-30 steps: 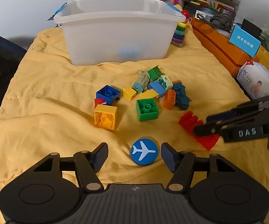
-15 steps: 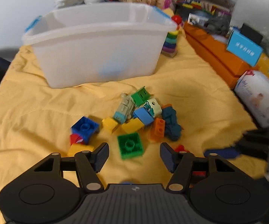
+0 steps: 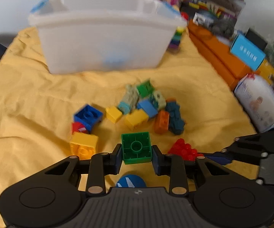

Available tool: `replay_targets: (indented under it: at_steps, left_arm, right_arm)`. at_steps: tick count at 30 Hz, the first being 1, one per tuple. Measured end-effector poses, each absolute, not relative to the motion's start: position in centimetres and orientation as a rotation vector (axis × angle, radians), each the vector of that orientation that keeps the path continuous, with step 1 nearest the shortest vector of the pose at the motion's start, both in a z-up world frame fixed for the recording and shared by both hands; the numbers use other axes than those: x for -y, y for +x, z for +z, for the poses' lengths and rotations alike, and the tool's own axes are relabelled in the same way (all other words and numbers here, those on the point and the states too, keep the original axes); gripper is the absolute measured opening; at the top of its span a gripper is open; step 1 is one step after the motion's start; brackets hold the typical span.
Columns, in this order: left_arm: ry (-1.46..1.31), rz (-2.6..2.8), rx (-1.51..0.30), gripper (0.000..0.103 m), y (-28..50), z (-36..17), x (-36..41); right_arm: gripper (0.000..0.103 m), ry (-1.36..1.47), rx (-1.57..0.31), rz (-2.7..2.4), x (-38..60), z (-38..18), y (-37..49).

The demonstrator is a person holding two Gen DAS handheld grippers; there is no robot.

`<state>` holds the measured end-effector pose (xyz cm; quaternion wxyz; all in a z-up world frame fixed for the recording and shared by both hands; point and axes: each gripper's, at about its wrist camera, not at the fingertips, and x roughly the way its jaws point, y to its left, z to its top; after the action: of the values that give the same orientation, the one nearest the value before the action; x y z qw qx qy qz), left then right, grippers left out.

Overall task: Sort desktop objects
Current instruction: 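Lift both held bricks and carry them over the white bin, then open both grippers to drop the bricks into the bin, then return to the pile and grasp the teal figure with the right gripper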

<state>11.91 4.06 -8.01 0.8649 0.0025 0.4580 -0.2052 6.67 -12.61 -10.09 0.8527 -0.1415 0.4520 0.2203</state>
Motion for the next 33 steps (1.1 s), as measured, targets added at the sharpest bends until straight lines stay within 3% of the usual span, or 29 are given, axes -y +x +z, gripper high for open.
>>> replay_targets:
  at_steps: [8,13,23,30,33]
  left_arm:
    - [0.014,-0.38,-0.654,0.035,14.9,3.2,-6.8]
    - [0.025,-0.305,-0.531,0.035,19.7,7.5,-7.1]
    - [0.119,-0.218,-0.69,0.035,29.6,0.8,-4.2]
    - [0.112,-0.242,-0.692,0.037,27.8,0.0,-4.3]
    - [0.081,-0.284,-0.604,0.05,24.9,2.3,-5.0]
  right_arm:
    - [0.027,-0.28,-0.695,0.412,13.1,-2.5,10.1]
    - [0.027,-0.162,-0.566,0.39,13.3,3.1,15.8]
    - [0.027,-0.076,-0.705,0.313,12.4,0.6,25.6]
    - [0.033,-0.04,-0.725,0.292,12.8,-0.3,25.4]
    - [0.035,-0.03,-0.654,0.311,13.6,1.7,23.7]
